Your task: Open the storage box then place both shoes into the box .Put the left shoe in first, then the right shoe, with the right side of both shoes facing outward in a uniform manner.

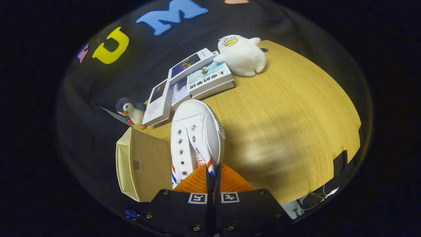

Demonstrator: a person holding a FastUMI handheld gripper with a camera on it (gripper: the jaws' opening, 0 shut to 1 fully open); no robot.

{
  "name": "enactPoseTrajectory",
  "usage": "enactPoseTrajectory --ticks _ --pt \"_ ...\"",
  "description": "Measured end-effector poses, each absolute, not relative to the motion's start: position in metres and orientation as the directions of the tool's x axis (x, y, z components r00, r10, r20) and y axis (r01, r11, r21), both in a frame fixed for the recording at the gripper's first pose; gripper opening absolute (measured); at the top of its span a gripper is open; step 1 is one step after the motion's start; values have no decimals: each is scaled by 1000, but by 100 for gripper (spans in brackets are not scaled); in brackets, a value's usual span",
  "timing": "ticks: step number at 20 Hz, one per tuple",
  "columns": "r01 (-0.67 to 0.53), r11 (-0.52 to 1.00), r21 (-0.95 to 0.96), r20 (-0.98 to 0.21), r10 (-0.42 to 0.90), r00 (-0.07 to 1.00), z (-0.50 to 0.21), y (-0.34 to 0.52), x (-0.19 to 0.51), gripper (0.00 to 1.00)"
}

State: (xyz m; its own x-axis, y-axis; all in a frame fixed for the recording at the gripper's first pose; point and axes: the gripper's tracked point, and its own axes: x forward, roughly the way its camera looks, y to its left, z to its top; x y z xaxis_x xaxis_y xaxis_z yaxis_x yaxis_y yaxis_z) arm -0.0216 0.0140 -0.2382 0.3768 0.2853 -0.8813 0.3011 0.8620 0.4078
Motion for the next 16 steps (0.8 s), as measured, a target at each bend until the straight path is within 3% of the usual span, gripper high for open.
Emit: enactPoseTrajectory --ticks 16 --pt "121 882 456 -837 378 395 -177 143 32 1"
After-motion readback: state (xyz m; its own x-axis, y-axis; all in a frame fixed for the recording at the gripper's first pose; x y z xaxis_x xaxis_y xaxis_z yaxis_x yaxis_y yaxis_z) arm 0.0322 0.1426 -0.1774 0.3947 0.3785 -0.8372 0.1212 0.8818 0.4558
